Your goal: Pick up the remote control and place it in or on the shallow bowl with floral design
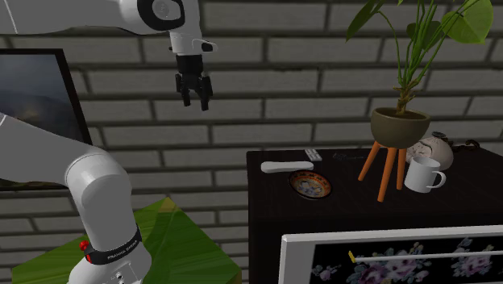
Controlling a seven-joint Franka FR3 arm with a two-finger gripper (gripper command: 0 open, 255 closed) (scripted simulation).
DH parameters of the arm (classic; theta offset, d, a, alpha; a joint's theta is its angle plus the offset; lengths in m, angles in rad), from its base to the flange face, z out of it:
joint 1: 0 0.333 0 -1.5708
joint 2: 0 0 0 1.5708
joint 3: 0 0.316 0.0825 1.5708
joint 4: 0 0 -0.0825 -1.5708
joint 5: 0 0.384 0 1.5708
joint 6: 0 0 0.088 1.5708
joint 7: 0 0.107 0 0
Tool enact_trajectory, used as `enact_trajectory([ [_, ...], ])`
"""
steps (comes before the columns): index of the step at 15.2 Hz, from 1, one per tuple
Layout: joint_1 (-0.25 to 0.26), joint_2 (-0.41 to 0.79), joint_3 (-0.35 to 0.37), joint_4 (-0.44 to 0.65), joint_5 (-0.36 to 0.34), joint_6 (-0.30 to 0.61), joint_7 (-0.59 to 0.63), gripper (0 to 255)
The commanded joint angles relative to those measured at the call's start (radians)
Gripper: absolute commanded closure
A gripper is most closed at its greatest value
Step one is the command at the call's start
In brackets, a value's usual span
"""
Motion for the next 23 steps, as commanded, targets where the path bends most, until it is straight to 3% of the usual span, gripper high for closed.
enact_trajectory([
  [1,0.000,0.000,0.000,0.000,0.000,0.000,0.000,0],
  [12,-0.092,0.363,0.005,0.064,-0.004,0.286,0.170,0],
  [23,-0.163,0.748,-0.027,0.254,-0.017,0.468,0.328,0],
])
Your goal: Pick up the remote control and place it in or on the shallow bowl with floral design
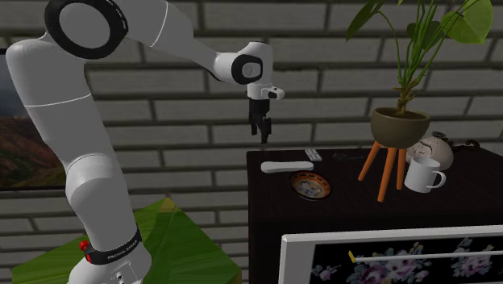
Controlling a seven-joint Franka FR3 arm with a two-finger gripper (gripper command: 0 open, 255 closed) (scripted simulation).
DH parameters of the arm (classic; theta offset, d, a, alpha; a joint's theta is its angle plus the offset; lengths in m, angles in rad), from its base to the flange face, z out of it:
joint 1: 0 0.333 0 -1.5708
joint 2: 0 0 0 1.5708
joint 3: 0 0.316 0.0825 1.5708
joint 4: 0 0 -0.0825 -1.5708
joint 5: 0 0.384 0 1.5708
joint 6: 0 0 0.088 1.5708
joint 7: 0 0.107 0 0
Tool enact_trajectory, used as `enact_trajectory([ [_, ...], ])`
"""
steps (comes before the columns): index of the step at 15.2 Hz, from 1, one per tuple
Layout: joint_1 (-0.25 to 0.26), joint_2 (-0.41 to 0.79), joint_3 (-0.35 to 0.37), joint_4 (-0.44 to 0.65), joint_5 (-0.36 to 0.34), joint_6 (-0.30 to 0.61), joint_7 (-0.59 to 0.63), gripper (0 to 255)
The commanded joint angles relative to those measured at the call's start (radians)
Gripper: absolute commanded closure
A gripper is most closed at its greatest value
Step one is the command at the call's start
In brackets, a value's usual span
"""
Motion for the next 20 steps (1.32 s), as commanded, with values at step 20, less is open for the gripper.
enact_trajectory([
  [20,-0.059,0.432,-0.059,0.247,0.024,0.173,0.127,0],
])
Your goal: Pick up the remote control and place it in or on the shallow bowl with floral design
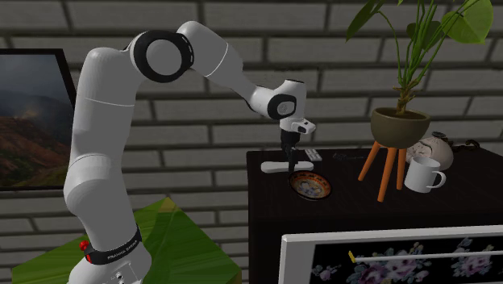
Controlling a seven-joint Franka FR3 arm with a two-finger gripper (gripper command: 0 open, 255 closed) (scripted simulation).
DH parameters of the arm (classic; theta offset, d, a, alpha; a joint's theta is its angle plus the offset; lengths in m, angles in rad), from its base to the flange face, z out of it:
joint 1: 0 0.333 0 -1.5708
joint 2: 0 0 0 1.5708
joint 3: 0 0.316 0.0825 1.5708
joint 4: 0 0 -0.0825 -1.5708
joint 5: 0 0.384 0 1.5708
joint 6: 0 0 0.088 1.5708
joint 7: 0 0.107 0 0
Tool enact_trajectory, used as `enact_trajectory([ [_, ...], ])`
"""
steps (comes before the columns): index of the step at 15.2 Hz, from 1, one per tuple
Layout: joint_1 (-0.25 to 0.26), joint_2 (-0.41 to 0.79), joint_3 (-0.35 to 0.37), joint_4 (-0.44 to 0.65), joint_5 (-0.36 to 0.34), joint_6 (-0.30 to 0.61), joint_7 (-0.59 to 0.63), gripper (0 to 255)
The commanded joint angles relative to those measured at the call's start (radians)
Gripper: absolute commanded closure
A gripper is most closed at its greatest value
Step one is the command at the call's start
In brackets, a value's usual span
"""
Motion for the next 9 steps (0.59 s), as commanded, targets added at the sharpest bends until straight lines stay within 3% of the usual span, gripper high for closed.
enact_trajectory([
  [1,0.000,0.003,0.000,-0.002,0.000,0.005,0.000,0],
  [6,0.000,0.003,0.000,-0.002,0.000,0.005,0.000,0],
  [7,0.000,0.003,0.000,-0.002,0.000,0.005,0.000,255],
  [9,0.000,0.003,0.000,-0.002,0.000,0.005,0.000,255],
])
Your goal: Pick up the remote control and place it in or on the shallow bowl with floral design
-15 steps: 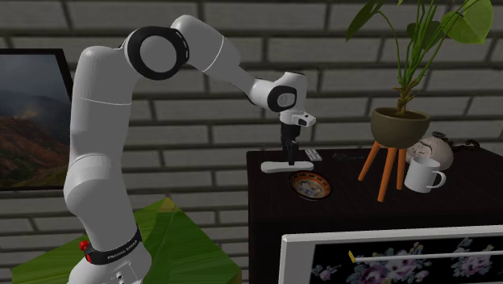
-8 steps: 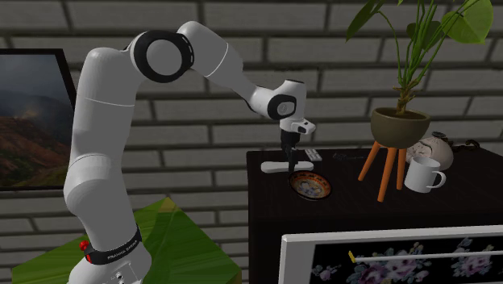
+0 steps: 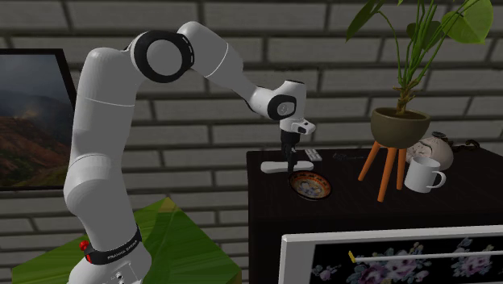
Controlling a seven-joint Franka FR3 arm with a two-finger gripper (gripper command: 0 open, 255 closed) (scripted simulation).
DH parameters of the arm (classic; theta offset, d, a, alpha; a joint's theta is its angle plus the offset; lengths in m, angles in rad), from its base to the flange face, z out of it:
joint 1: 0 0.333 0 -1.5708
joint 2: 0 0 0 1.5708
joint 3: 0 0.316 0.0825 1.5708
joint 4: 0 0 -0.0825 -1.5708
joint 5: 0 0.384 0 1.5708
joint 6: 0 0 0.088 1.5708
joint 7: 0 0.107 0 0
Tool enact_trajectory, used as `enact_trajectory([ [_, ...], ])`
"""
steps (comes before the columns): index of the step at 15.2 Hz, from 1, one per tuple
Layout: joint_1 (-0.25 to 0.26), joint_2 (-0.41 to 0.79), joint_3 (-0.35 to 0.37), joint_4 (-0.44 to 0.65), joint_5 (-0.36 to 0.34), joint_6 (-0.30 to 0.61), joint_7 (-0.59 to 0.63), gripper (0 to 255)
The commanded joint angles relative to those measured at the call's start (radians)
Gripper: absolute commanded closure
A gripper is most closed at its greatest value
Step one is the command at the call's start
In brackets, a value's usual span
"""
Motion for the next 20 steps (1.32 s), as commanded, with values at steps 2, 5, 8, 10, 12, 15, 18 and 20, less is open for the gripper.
enact_trajectory([
  [2,0.000,0.000,0.000,0.000,0.000,0.000,0.000,255],
  [5,0.000,0.000,0.000,0.000,0.000,0.000,0.000,255],
  [8,0.000,-0.007,0.000,0.005,-0.001,-0.011,0.000,255],
  [10,0.000,-0.020,-0.001,0.014,-0.002,-0.034,0.001,255],
  [12,0.000,-0.031,-0.001,0.025,-0.002,-0.057,0.002,255],
  [15,0.000,-0.048,-0.001,0.043,-0.004,-0.092,0.003,255],
  [18,0.001,-0.064,-0.002,0.063,-0.005,-0.127,0.005,255],
  [20,0.001,-0.073,-0.002,0.078,-0.006,-0.151,0.006,255],
])
